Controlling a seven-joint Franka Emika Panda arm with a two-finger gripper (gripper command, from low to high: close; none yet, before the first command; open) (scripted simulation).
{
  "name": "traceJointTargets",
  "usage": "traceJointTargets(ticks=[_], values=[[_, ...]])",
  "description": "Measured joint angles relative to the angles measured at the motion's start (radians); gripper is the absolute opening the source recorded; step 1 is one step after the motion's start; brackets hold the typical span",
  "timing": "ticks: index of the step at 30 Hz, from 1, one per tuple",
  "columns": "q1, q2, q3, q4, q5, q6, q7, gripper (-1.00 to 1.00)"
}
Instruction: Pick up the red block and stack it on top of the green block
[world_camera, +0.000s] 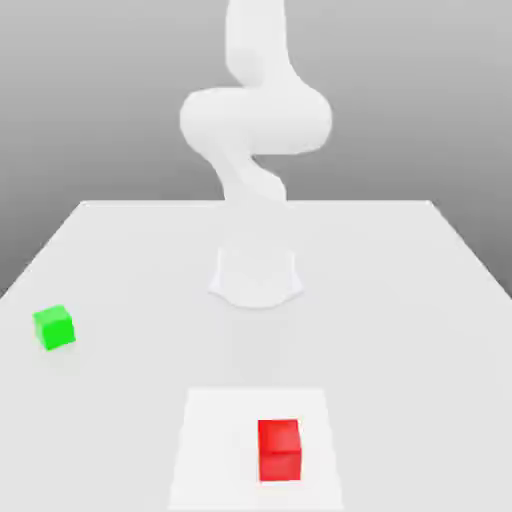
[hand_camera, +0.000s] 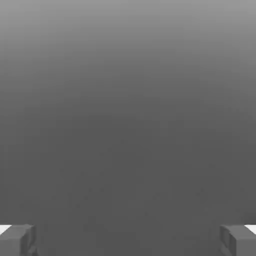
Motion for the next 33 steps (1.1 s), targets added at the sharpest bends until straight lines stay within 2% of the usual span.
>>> traceJointTargets(ticks=[22, 27, 28, 33], values=[[0.016, 0.803, 0.036, -0.265, -0.01, 0.376, 0.012, 0.0], [0.026, 0.984, 0.025, -0.253, -0.022, 0.517, 0.021, 0.0], [0.028, 1.018, 0.022, -0.248, -0.026, 0.546, 0.024, -1.0], [0.028, 1.018, 0.022, -0.248, -0.028, 0.546, 0.025, -1.0]])
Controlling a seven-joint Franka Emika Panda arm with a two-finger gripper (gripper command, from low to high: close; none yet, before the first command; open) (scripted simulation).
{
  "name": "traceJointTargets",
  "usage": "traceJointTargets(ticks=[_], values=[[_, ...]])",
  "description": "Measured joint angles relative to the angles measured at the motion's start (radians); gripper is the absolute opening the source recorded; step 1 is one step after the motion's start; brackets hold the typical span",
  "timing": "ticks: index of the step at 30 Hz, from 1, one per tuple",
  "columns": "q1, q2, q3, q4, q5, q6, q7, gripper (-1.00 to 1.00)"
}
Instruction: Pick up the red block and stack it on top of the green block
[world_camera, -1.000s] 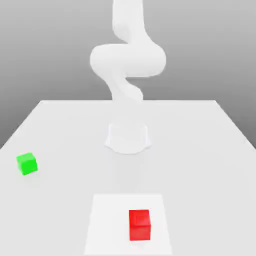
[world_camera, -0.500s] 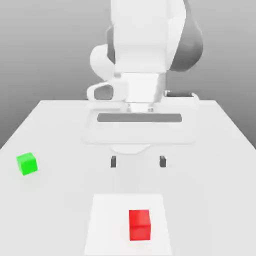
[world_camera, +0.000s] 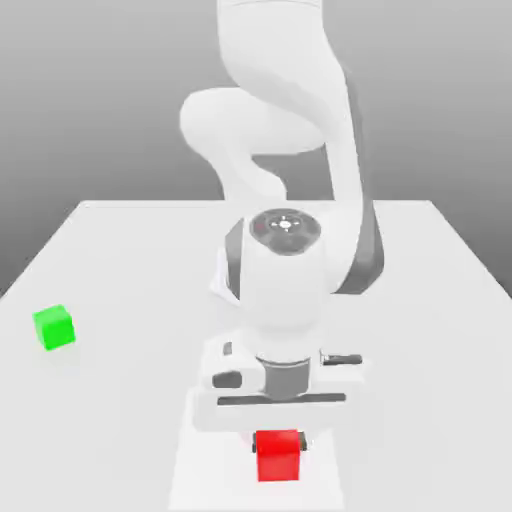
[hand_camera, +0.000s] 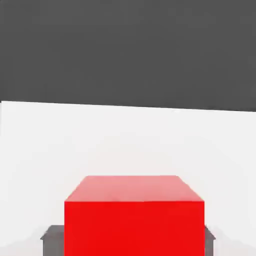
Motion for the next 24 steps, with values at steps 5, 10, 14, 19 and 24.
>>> traceJointTargets(ticks=[5, 10, 14, 19, 24], values=[[-0.004, -0.078, 0.006, -0.012, 0.01, -0.067, -0.007, -1.0], [-0.054, -0.206, -0.058, -0.044, -0.003, -0.16, 0.041, -1.0], [-0.202, -0.259, -0.153, -0.074, -0.048, -0.177, 0.147, -1.0], [-0.394, -0.321, -0.232, -0.112, -0.09, -0.195, 0.271, -1.0], [-0.563, -0.378, -0.313, -0.151, -0.104, -0.21, 0.376, -1.0]])
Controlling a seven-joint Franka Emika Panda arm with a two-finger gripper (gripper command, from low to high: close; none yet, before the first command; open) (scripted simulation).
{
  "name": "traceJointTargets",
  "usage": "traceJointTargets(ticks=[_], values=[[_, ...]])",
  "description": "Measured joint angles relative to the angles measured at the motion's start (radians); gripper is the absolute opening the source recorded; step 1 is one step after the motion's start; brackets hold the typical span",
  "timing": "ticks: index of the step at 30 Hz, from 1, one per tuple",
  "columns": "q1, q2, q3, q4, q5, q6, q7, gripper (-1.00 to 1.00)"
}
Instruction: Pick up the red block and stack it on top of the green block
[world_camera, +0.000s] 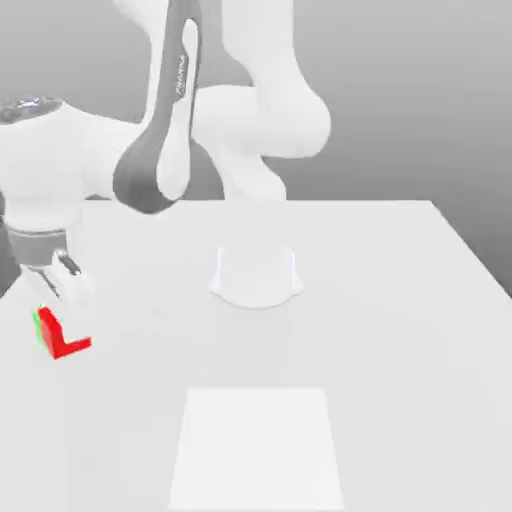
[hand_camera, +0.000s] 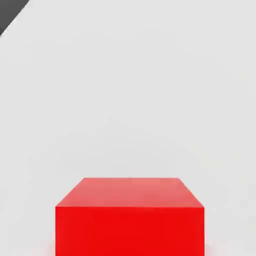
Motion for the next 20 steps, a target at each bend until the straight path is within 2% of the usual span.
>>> traceJointTargets(ticks=[8, 13, 17, 18, 20], values=[[-0.175, -0.044, -0.146, -0.053, 0.034, 0.002, 0.107, -1.0], [-0.152, 0.062, -0.154, -0.049, 0.153, 0.098, 0.028, -1.0], [-0.173, 0.166, -0.106, -0.046, 0.285, 0.186, -0.065, -1.0], [-0.182, 0.183, -0.093, -0.046, 0.306, 0.2, -0.08, 1.0], [-0.182, 0.183, -0.093, -0.046, 0.306, 0.2, -0.08, 1.0]])
